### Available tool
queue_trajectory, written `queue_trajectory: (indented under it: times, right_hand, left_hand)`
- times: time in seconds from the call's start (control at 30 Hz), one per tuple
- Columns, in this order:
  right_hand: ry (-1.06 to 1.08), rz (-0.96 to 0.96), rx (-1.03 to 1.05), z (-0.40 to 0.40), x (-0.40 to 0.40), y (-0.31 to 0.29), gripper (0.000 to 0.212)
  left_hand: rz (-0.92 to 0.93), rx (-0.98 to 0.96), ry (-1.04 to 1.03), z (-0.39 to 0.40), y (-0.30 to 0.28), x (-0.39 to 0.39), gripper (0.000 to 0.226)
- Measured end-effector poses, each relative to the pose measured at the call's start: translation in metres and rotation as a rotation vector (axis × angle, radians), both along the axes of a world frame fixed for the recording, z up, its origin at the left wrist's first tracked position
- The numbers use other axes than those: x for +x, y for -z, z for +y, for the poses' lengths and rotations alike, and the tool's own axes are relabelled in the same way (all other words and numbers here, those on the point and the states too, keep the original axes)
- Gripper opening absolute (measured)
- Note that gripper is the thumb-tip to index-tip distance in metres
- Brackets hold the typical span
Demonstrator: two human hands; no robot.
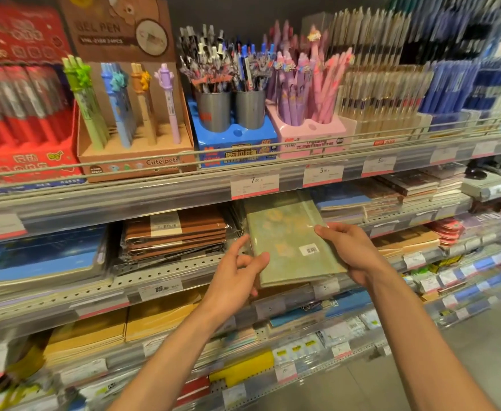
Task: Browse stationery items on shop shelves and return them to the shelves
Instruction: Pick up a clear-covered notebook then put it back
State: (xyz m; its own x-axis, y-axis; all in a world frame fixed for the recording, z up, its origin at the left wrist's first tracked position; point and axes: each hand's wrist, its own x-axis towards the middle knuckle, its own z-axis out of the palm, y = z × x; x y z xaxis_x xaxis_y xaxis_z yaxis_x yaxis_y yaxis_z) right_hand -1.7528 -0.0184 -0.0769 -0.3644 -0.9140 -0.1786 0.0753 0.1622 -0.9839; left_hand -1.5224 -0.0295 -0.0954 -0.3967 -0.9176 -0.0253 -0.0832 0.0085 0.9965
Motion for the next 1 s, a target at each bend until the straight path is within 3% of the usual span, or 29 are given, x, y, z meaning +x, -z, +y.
queue_trajectory:
  times: [0.17, 0.4, 0.57, 0.67, 0.8, 0.93, 1.0]
  right_hand:
    - [0.091, -0.097, -0.036, -0.02, 0.005, -0.006, 0.044]
    - [-0.1, -0.211, -0.015, 0.016, -0.002, -0.005, 0.048]
    - [0.0, -0.199, -0.072, 0.009, 0.003, -0.01, 0.042]
    - [0.031, -0.11, -0.112, -0.005, 0.014, -0.014, 0.04]
    - [0.033, 0.079, -0.199, -0.009, 0.017, -0.009, 0.041]
    - [-0.013, 0.481, -0.257, 0.004, 0.007, 0.009, 0.052]
    - [-0.025, 0.593, -0.283, 0.006, 0.007, 0.016, 0.053]
  left_hand:
    - [0.132, 0.046, -0.036, 0.0, -0.005, 0.001, 0.079]
    - [0.263, 0.072, -0.134, 0.002, -0.003, -0.007, 0.07]
    - [0.198, -0.019, -0.15, -0.001, -0.007, -0.014, 0.068]
    - [0.018, -0.112, -0.159, -0.02, -0.014, -0.015, 0.068]
    - [-0.481, -0.486, -0.186, -0.023, -0.011, -0.002, 0.057]
    - [-0.693, -0.887, -0.277, -0.017, 0.005, 0.013, 0.041]
    - [-0.752, -1.073, -0.296, -0.023, 0.009, 0.016, 0.037]
